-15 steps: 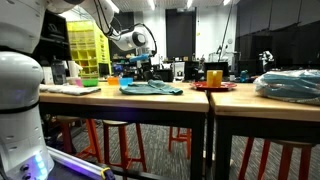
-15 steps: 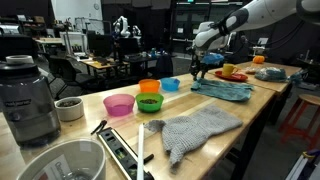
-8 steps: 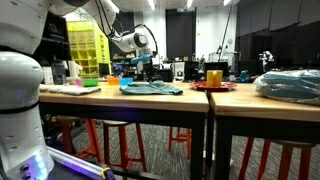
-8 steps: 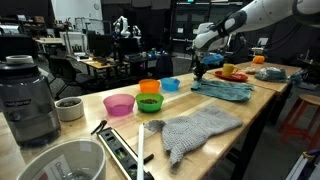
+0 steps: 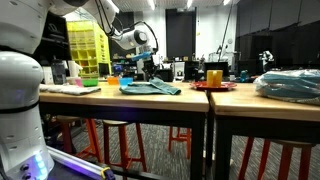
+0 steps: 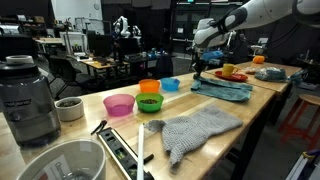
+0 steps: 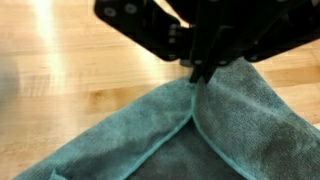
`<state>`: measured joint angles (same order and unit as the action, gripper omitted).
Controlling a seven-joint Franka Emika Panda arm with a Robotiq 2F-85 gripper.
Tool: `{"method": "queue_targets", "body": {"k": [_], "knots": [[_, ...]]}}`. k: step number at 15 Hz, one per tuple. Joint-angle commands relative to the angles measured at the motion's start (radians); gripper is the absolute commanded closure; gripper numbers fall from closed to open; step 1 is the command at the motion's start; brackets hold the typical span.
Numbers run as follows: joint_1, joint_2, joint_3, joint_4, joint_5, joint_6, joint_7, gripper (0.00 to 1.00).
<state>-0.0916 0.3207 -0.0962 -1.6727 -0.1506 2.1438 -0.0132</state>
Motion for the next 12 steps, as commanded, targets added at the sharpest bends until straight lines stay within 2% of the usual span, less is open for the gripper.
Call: {"method": "queue_targets", "body": {"k": [1, 5, 12], "knots": [[0.003, 0.005, -0.001, 0.071, -0.014, -0.078, -0.034, 0.99], [-0.008, 0.047, 0.003, 0.195, -0.002, -0.200, -0.094, 0.99], [-0.017, 0.189, 0.012, 0.491, 0.007, -0.481, -0.177, 0.99]]}}
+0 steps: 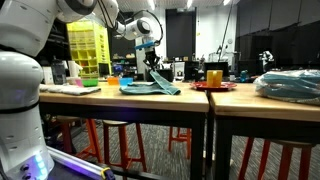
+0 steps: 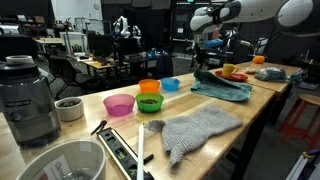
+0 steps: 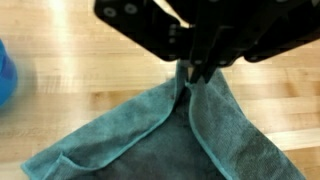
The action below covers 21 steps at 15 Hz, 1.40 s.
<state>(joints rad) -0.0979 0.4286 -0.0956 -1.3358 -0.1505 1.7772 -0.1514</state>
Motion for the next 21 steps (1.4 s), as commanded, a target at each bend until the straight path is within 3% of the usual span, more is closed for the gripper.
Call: {"method": "queue_targets", "body": {"k": [1, 7, 12, 21], "knots": [[-0.012, 0.105, 0.012, 0.197, 0.010, -0.146, -0.041, 0.99], [-0.022, 0.243, 0.010, 0.437, 0.006, -0.293, -0.048, 0.99], [-0.041, 0.272, 0.010, 0.471, 0.030, -0.320, -0.069, 0.99], [-0.072, 0.250, -0.002, 0.342, 0.083, -0.039, -0.009, 0.99]]}}
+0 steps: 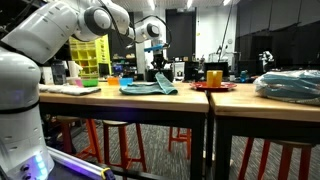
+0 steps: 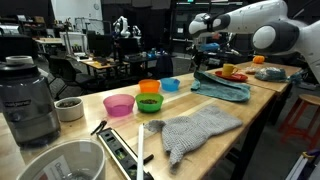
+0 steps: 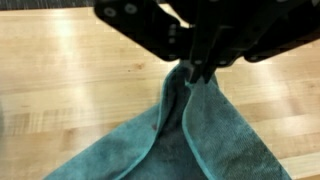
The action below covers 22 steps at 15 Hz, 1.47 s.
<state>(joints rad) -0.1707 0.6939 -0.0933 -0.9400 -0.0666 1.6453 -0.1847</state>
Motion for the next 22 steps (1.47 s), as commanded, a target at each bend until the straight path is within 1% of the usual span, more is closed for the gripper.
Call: {"method": "queue_targets", "body": {"k": [1, 5, 8, 9, 10, 12, 16, 20, 22], "knots": [[0.004, -0.018, -0.009, -0.074, -0.013, 0.134, 0.026, 0.99], [0.019, -0.030, -0.034, -0.142, -0.076, 0.262, 0.044, 0.99], [0.022, -0.036, -0.051, -0.175, -0.117, 0.323, 0.064, 0.99], [0.023, -0.038, -0.054, -0.185, -0.125, 0.333, 0.069, 0.71], [0.023, -0.039, -0.057, -0.194, -0.131, 0.343, 0.073, 0.70], [0.025, -0.044, -0.062, -0.212, -0.139, 0.361, 0.085, 0.60], [0.028, -0.060, -0.071, -0.245, -0.157, 0.385, 0.111, 0.33], [0.017, -0.103, -0.051, -0.298, -0.129, 0.376, 0.089, 0.05], [0.017, -0.134, -0.044, -0.338, -0.121, 0.383, 0.087, 0.00]]}}
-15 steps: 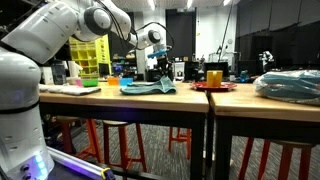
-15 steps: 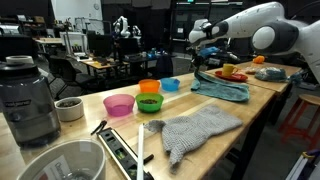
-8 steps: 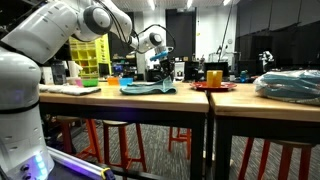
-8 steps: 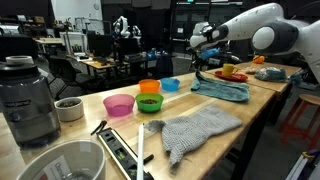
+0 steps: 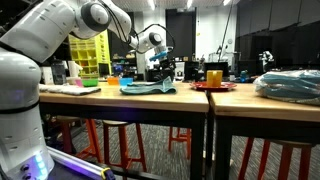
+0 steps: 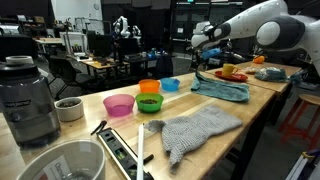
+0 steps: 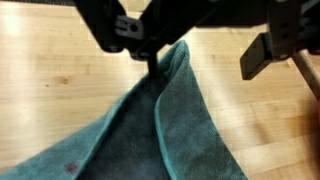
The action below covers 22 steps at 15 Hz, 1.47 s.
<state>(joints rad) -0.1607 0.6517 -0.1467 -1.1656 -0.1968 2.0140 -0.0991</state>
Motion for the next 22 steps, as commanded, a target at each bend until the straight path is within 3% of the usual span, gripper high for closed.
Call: {"method": "queue_targets", "body": {"k": [1, 13, 18, 22], "knots": [[0.005, -0.108, 0.015, -0.131, 0.019, 0.008, -0.003, 0.00], [0.000, -0.435, 0.087, -0.501, 0.289, -0.144, -0.016, 0.00], [0.030, -0.537, 0.093, -0.639, 0.376, -0.211, 0.012, 0.00], [0.073, -0.586, 0.109, -0.744, 0.426, -0.192, 0.049, 0.00]]}}
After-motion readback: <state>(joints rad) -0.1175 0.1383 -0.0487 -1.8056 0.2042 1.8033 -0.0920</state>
